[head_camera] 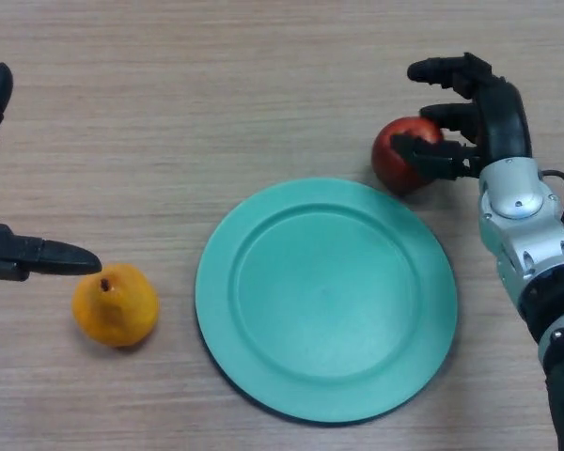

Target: Pick up the red apple and place it on the plate

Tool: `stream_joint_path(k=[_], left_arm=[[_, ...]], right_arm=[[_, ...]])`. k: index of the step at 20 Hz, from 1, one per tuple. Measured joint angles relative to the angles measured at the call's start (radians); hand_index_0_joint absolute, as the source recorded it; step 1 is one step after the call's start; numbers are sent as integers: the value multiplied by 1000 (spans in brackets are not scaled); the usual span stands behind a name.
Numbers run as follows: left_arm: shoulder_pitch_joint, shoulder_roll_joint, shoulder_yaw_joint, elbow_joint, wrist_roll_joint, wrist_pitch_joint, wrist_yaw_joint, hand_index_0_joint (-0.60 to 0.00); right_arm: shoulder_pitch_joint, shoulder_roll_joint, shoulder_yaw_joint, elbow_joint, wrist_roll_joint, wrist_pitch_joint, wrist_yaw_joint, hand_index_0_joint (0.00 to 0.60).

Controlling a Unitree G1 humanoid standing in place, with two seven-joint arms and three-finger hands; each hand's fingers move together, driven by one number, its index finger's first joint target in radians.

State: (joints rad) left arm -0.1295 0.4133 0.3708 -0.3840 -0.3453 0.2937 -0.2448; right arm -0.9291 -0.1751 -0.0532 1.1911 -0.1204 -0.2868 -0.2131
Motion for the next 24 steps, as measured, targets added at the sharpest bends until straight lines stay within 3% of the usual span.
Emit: stream_joint_path(k=[4, 8, 16, 20, 21, 24], left_arm=[[1, 0, 0, 20, 0, -12, 15, 0], [-5, 0, -2, 20, 1, -18, 22, 0], [-18, 4, -29, -39, 1, -18, 38, 0], [-27, 3, -58, -52, 1, -1, 35, 0], [-36, 1, -65, -53, 2, 15, 35, 0], [-42, -3, -86, -55, 2, 19, 35, 0]], right_arm=[[-2, -1, -16, -62, 124, -4, 36, 600], [62, -17, -9, -354, 180, 48, 89, 600], [343, -56, 42, -1100, 258, 455, 119, 600], [498, -61, 51, -1383, 282, 783, 226, 600], [526, -73, 51, -1422, 289, 801, 251, 551], [545, -91, 48, -1462, 289, 802, 292, 200]])
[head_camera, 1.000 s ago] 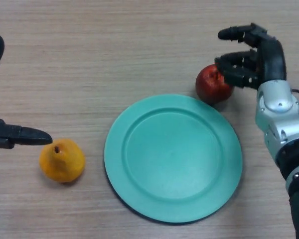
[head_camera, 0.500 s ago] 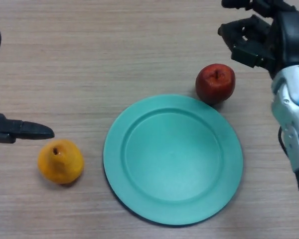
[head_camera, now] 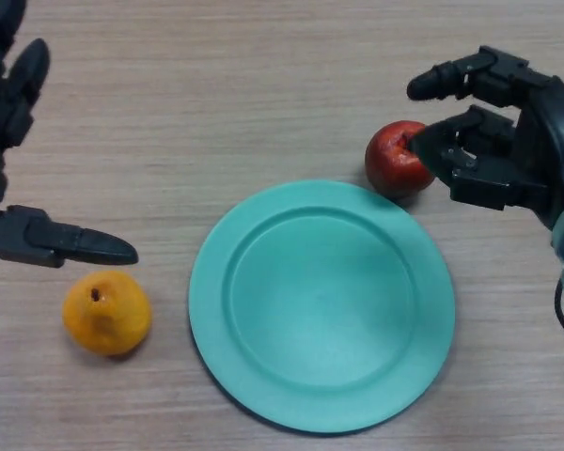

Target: Pick up the red apple and place it on the plate

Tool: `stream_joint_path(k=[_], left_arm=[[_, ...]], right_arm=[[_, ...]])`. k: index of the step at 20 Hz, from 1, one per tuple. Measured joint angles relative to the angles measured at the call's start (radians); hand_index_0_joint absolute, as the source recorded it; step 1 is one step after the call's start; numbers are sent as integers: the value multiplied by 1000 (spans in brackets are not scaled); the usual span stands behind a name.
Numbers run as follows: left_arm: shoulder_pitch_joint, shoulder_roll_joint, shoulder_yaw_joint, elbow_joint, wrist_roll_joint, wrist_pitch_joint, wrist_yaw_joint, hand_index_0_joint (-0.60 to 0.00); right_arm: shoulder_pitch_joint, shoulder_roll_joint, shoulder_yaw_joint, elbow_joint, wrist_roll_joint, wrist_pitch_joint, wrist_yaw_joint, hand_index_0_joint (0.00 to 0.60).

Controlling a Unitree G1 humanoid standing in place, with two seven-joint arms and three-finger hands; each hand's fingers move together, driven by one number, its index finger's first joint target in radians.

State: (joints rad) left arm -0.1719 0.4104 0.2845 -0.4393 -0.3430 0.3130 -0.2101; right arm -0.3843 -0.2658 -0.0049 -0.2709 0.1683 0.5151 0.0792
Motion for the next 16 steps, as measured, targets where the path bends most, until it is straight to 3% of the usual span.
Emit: stream_joint_path(k=[1, 2, 3, 6, 8, 11, 16], left_arm=[[0, -7, 0, -4, 0, 0, 0, 0], [-3, -16, -1, -4, 1, 1, 0, 0], [-10, -25, -8, -4, 1, 2, 2, 0], [-16, -25, -54, -30, 2, 22, 0, 0], [-19, -26, -54, -30, 3, 22, 0, 0], [-1, -36, -47, -24, 13, 22, 0, 0], [21, -47, -44, -6, 58, 24, 3, 0]], right_arm=[[21, 0, 0, -10, -15, -1, 52, 55], [37, 0, 0, -11, -16, -2, 95, 0], [56, 2, 3, -11, -16, -3, 137, 0], [55, 2, 4, -9, -17, -32, 141, 0], [42, 2, 8, 40, -46, -129, 149, 0], [-22, 2, 20, 242, -164, -245, 159, 0], [-236, -2, 23, 776, -368, -666, 129, 0]])
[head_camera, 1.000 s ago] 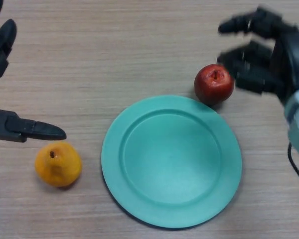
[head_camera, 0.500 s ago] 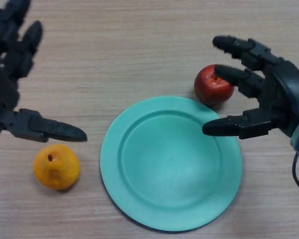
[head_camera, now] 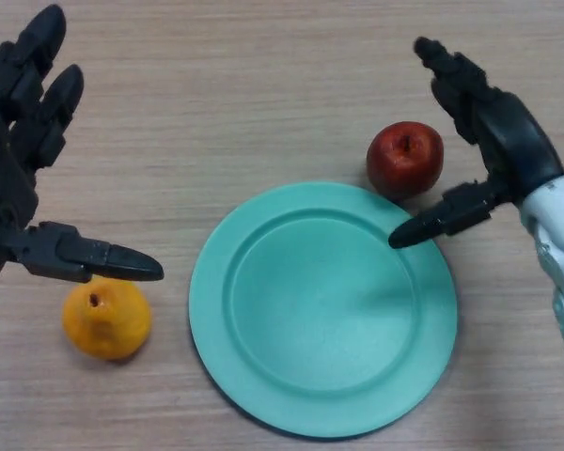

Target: Pick up the red apple and place it on the plate

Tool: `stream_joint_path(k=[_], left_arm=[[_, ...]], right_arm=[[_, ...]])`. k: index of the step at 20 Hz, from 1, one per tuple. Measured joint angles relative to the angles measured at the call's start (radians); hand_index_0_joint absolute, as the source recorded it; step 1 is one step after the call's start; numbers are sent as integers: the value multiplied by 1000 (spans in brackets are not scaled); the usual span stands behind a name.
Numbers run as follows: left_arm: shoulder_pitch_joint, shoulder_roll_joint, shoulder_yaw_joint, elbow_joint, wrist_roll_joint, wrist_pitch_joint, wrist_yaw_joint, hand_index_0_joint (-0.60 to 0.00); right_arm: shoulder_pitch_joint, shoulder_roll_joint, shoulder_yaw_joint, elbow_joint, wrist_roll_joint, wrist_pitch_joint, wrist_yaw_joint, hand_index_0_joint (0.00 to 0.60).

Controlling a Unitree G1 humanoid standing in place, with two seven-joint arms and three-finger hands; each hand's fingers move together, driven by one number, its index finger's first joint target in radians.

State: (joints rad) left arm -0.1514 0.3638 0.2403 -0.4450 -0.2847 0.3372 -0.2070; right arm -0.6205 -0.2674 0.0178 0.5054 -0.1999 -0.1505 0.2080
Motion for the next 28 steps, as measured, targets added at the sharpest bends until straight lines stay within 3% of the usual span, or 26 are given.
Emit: stream_joint_path(k=[4, 5, 8, 9, 10, 11, 13, 18, 21, 22, 23, 24, 25, 28], left_arm=[[9, -29, -27, -16, 0, 4, 17, 0], [10, -30, -30, -23, -1, 9, 17, 0], [10, -30, -28, -25, -1, 21, 17, 0], [10, -30, -27, -26, -4, 30, 17, 0], [9, -27, -23, -26, -19, 36, 17, 0], [9, -15, -18, -25, -20, 40, 17, 0], [9, -7, 18, -25, -17, 40, 17, 0], [25, -11, 12, -14, -12, 39, 17, 0], [23, -6, 13, -15, -13, 39, 15, 0], [23, -5, 13, -17, -13, 39, 15, 0], [22, -3, 14, -21, -13, 39, 14, 0], [23, -3, 16, -23, -13, 39, 14, 0], [23, -4, 14, -25, -13, 39, 14, 0], [24, -4, 10, -49, -10, 40, 7, 0]], right_arm=[[-208, -5, 4, 451, -123, -233, -111, 0], [-258, -8, 19, 574, -208, -269, -154, 49], [-294, -13, 83, 682, -304, -295, -212, 400], [-320, -16, 110, 736, -431, -311, -286, 544], [-344, -16, 121, 787, -501, -331, -348, 600], [-356, -16, 118, 806, -561, -336, -386, 600], [-358, -2, 96, 808, -560, -369, -387, 600], [-371, 18, 64, 745, -567, -457, -398, 600], [-348, 28, 35, 590, -443, -426, -317, 600], [-312, 36, 21, 487, -393, -373, -252, 600], [-236, 64, -6, 307, -208, -229, -96, 600], [-153, 84, 8, 106, -57, -25, -35, 600], [-41, 90, 43, -118, 25, 208, -7, 600], [92, 91, 128, -338, 76, 463, 16, 600]])
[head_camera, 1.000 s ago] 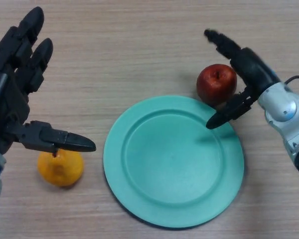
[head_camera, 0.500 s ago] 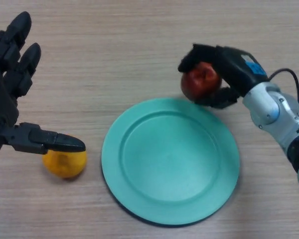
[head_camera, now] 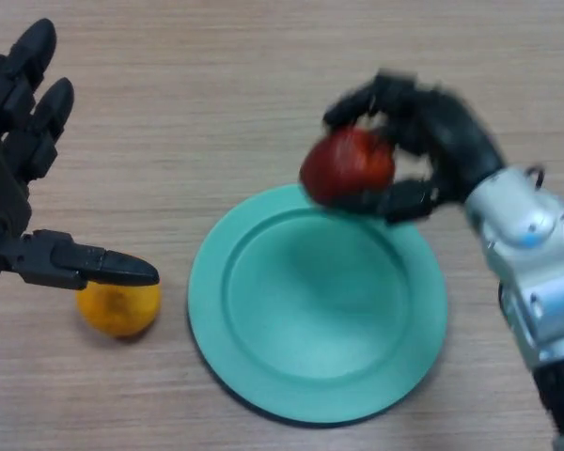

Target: Pick up the red apple and place it on the plate

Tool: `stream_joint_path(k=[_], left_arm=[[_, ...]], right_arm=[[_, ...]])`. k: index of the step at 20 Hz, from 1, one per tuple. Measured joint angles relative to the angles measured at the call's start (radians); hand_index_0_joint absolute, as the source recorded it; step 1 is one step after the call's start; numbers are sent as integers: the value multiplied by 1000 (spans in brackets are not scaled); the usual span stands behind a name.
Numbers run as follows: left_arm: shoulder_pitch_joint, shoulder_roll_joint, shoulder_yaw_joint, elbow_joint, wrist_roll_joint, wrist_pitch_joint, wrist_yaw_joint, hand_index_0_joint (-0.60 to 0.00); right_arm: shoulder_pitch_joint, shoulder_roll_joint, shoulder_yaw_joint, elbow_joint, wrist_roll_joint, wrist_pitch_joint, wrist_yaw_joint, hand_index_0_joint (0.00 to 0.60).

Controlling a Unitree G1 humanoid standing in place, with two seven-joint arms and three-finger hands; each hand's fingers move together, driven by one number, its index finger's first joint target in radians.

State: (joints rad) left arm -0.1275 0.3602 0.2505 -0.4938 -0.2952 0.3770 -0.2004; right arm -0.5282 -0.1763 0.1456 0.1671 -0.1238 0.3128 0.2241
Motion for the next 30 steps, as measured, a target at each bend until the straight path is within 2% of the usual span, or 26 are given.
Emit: stream_joint_path(k=[4, 5, 7, 10, 11, 12, 13, 14, 15, 16, 19, 21, 23, 26, 28, 30], left_arm=[[13, -8, 2, -38, 4, 0, -20, 0], [24, -10, 1, -60, 11, 5, -21, 0], [35, -12, 2, -97, 13, 21, -34, 0], [37, -13, 3, -140, 15, 106, -43, 0], [39, -14, 1, -162, 15, 152, -43, 0], [41, -15, 1, -172, 15, 156, -43, 0], [41, -15, 2, -178, 15, 156, -43, 0], [42, -15, 2, -180, 16, 156, -43, 0], [46, -18, 2, -186, 37, 158, -43, 0], [46, -22, 5, -194, 43, 180, -43, 0], [45, -30, 6, -205, 36, 246, -43, 0], [45, -30, 9, -227, 34, 251, -34, 0], [45, -34, 6, -226, 34, 250, -11, 0], [42, -34, 1, -200, 40, 236, -10, 0], [37, -34, -1, -175, 43, 222, -10, 0], [29, -47, 2, -175, 39, 197, -4, 0]], right_arm=[[89, -1, 71, -123, 18, 71, -22, 600], [115, -1, 101, -146, 18, 164, -24, 600], [152, -1, 127, -184, -23, 264, -22, 600], [175, -5, 123, -269, -78, 285, -16, 600], [188, -5, 123, -286, -68, 287, -28, 551], [193, -5, 123, -293, -54, 291, -49, 450], [194, -5, 123, -297, -54, 304, -66, 300], [194, -5, 123, -301, -42, 312, -82, 200], [195, -6, 121, -331, 33, 349, -124, 56], [196, -7, 121, -366, 102, 380, -158, 0], [174, -7, 124, -413, 242, 430, -212, 0], [147, -7, 123, -412, 310, 468, -299, 0], [122, -7, 110, -413, 336, 467, -352, 0], [122, -5, -5, -448, 353, 467, -353, 0], [149, -7, -98, -541, 334, 456, -311, 0], [207, -43, -135, -616, 320, 427, -254, 0]])
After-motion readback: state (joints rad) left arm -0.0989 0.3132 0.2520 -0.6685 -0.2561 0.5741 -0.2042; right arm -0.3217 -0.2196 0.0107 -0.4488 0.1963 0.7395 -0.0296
